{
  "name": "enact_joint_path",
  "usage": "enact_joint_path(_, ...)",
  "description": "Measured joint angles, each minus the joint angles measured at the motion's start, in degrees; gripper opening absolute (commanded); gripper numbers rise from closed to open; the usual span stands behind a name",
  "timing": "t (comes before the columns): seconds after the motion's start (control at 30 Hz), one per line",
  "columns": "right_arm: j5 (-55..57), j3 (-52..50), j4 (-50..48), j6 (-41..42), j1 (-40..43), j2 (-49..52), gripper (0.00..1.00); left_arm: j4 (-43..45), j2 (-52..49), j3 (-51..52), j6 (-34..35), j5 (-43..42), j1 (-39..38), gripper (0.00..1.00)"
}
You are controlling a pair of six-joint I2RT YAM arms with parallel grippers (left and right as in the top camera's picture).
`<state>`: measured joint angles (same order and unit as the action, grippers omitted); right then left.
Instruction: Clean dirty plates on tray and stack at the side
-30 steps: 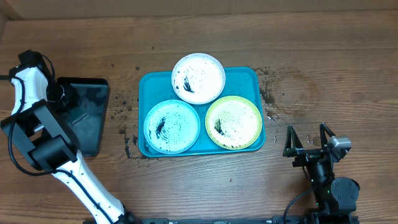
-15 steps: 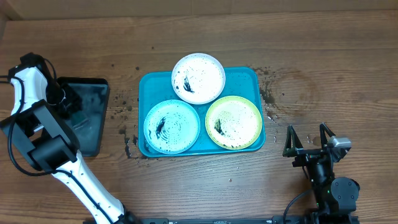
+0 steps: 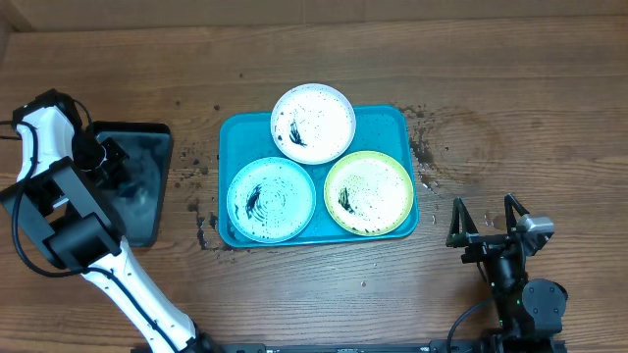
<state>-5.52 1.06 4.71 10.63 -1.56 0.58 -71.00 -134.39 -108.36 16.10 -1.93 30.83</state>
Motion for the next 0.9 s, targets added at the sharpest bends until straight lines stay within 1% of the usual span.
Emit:
enact_joint_path(0.07, 0.0, 0.0, -0.02, -0.02, 0.0, 0.0, 1.0, -0.04, 0.0, 0.0, 0.02, 0.0, 0.0, 0.04)
enact_joint_path(0.1, 0.0, 0.0, 0.0, 0.02, 0.0, 0.0, 1.0, -0.09, 0.0, 0.0, 0.02, 0.0, 0.0, 0.3)
enact_joint_path(0.17, 0.0, 0.0, 0.0, 0.0, 0.02, 0.0, 1.0, -0.13, 0.0, 0.0, -0.2, 0.04, 0.0, 1.0)
enact_joint_path(0.33, 0.02, 0.0, -0.02, 0.0, 0.0, 0.0, 1.0, -0.44, -0.02, 0.0, 0.0, 0.0, 0.0, 1.0)
enact_joint_path(0.37, 0.0, 0.0, 0.02, 0.02, 0.0, 0.0, 1.0, -0.83, -0.02, 0.0, 0.11, -0.02, 0.0, 0.97)
enact_joint_path(0.43, 0.0, 0.0, 0.0, 0.0, 0.02, 0.0, 1.0, -1.77, -0.02, 0.0, 0.04, -0.26, 0.0, 0.8)
enact_joint_path(0.53, 0.0, 0.0, 0.0, 0.02, 0.02, 0.0, 1.0, -2.64, -0.02, 0.02, -0.11, -1.05, 0.0, 0.59)
enact_joint_path(0.57, 0.0, 0.0, 0.0, 0.02, 0.02, 0.0, 1.0, -2.97, -0.02, 0.02, -0.11, -1.25, 0.0, 0.53)
enact_joint_path(0.67, 0.0, 0.0, 0.02, 0.02, 0.02, 0.0, 1.0, -3.85, -0.02, 0.04, 0.0, -1.7, 0.0, 0.31)
enact_joint_path(0.73, 0.0, 0.0, 0.0, 0.02, 0.02, 0.0, 1.0, -4.26, -0.04, 0.07, 0.0, -1.92, 0.0, 0.2)
enact_joint_path(0.8, 0.0, 0.0, 0.0, 0.0, 0.02, 0.0, 1.0, -4.52, -0.07, 0.07, 0.11, -2.14, 0.0, 0.05)
enact_joint_path(0.9, 0.02, 0.0, 0.02, 0.0, 0.02, 0.0, 1.0, -4.68, -0.11, 0.07, 0.02, -2.16, 0.0, 0.04)
